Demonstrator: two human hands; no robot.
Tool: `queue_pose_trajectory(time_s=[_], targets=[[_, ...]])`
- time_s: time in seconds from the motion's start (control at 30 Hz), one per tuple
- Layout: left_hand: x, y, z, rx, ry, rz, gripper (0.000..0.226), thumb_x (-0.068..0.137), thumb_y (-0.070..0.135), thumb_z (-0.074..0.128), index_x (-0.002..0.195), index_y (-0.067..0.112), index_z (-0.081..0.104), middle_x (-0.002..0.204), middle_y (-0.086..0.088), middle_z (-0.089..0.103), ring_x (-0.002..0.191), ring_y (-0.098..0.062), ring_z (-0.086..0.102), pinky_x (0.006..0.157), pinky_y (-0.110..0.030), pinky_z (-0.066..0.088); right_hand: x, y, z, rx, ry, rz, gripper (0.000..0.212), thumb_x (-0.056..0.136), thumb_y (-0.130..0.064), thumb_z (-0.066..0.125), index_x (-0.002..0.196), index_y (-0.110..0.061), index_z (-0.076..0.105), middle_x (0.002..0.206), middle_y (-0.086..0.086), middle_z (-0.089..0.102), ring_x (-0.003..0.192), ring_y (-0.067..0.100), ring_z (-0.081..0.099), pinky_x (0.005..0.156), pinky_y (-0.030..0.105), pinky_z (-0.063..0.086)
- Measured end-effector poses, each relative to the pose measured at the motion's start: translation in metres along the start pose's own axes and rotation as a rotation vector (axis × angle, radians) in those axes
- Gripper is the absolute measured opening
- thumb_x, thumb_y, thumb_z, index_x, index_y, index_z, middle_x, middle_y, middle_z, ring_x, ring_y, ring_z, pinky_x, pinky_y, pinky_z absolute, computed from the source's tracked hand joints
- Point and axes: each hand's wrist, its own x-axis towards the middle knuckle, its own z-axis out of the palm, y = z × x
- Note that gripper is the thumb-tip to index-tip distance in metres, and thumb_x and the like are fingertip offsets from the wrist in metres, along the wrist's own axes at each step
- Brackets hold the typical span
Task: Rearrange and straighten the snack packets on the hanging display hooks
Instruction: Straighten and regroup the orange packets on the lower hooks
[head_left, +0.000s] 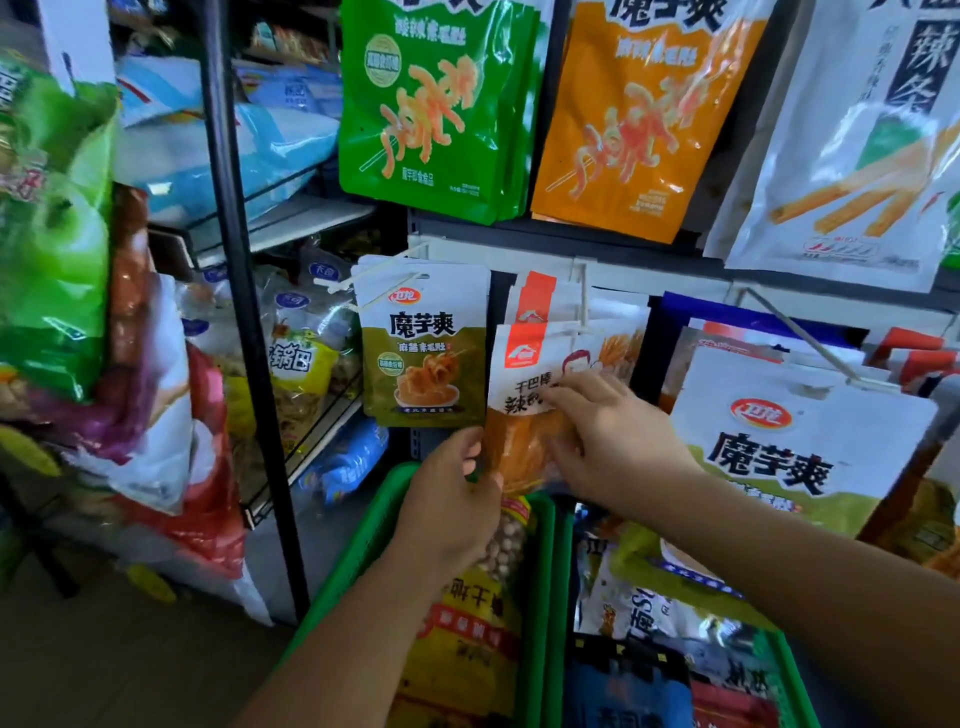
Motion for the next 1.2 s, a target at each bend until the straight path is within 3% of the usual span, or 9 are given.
queue_pose_trajectory(time_s=[0.07,0.17,0.27,0.37,0.5,0.7,0.87,1.0,1.2], targets=[[0.003,-0.008,-0.005,-0.014,0.010,-0.006,0.048,0.100,0.016,0.063,0.145,0.028,0.049,0.129,0.015,0.054,0.122,-0.005,0.051,0.106,-0.029,0.043,0.010,-0.006,0.009,-0.114,0.022,-0.261,0.035,0.095,-0.026,0.059,0.126,-0.015,0.069,0.121,0.010,0.066,0.111,0.035,0.065,0.076,0.047,0.060],[0.009,-0.020,-0.010,-0.064,0.021,-0.034,0.046,0.099,0.019,0.063,0.142,0.031,0.051,0.134,0.013,0.055,0.126,-0.007,0.053,0.107,-0.031,0.043,0.030,-0.011,0.017,-0.255,0.063,-0.454,0.037,0.094,-0.028,0.059,0.128,-0.018,0.069,0.130,0.012,0.067,0.125,0.036,0.061,0.099,0.053,0.054],[0.017,-0.027,-0.009,-0.098,0.063,-0.064,0.042,0.100,0.027,0.063,0.141,0.024,0.054,0.139,0.006,0.059,0.129,-0.012,0.056,0.110,-0.039,0.047,0.035,0.005,0.022,-0.254,0.155,-0.318,0.038,0.093,-0.031,0.054,0.119,-0.012,0.075,0.129,0.020,0.069,0.125,0.041,0.064,0.099,0.055,0.050],[0.042,-0.019,-0.002,-0.075,0.074,-0.029,0.039,0.101,0.033,0.061,0.137,0.020,0.058,0.128,0.009,0.062,0.126,-0.017,0.059,0.102,-0.034,0.049,0.022,0.025,0.022,-0.342,0.172,-0.225,0.034,0.084,-0.019,0.077,0.117,-0.011,0.076,0.131,0.023,0.067,0.125,0.043,0.061,0.109,0.054,0.039],[0.090,-0.004,0.015,-0.017,-0.003,0.042,0.071,0.090,0.055,0.065,0.150,0.023,0.044,0.143,0.004,0.057,0.131,-0.018,0.055,0.108,-0.044,0.050,0.015,0.039,0.021,-0.270,0.027,0.041,0.056,0.086,-0.038,0.076,0.137,-0.019,0.065,0.139,0.019,0.056,0.128,0.041,0.048,0.096,0.060,0.051],[0.108,-0.013,0.029,-0.338,-0.144,-0.011,0.057,0.089,0.031,0.080,0.138,0.027,0.051,0.113,0.015,0.069,0.096,0.006,0.067,0.075,-0.017,0.061,0.031,0.023,0.032,-0.086,-0.129,0.275,0.071,0.099,-0.052,0.054,0.162,-0.036,0.027,0.162,0.005,0.023,0.152,0.029,0.018,0.104,0.048,0.049],[0.096,-0.017,0.027,-0.353,-0.099,0.021,0.054,0.081,0.020,0.087,0.128,0.021,0.060,0.104,0.012,0.071,0.081,0.015,0.069,0.066,-0.012,0.058,0.032,0.023,0.038,0.030,-0.208,0.364,0.077,0.101,-0.048,0.055,0.164,-0.039,0.012,0.169,-0.002,0.006,0.159,0.026,0.002,0.114,0.055,0.044],[0.075,-0.018,0.022,-0.367,-0.086,0.033,0.057,0.078,0.011,0.089,0.129,0.011,0.064,0.110,-0.003,0.076,0.092,0.000,0.072,0.075,-0.019,0.060,0.026,0.008,0.039,0.316,-0.162,0.455,0.075,0.102,-0.041,0.058,0.165,-0.034,0.017,0.173,-0.004,0.005,0.161,0.022,0.002,0.127,0.045,0.019],[0.043,-0.017,0.022,-0.339,-0.084,0.062,0.060,0.081,0.009,0.084,0.136,0.015,0.062,0.119,-0.006,0.074,0.111,-0.015,0.069,0.080,-0.010,0.054,0.009,-0.013,0.031,0.541,-0.032,0.555,0.061,0.103,-0.026,0.058,0.161,-0.022,0.036,0.173,0.001,0.018,0.160,0.020,0.015,0.124,0.027,0.012]])
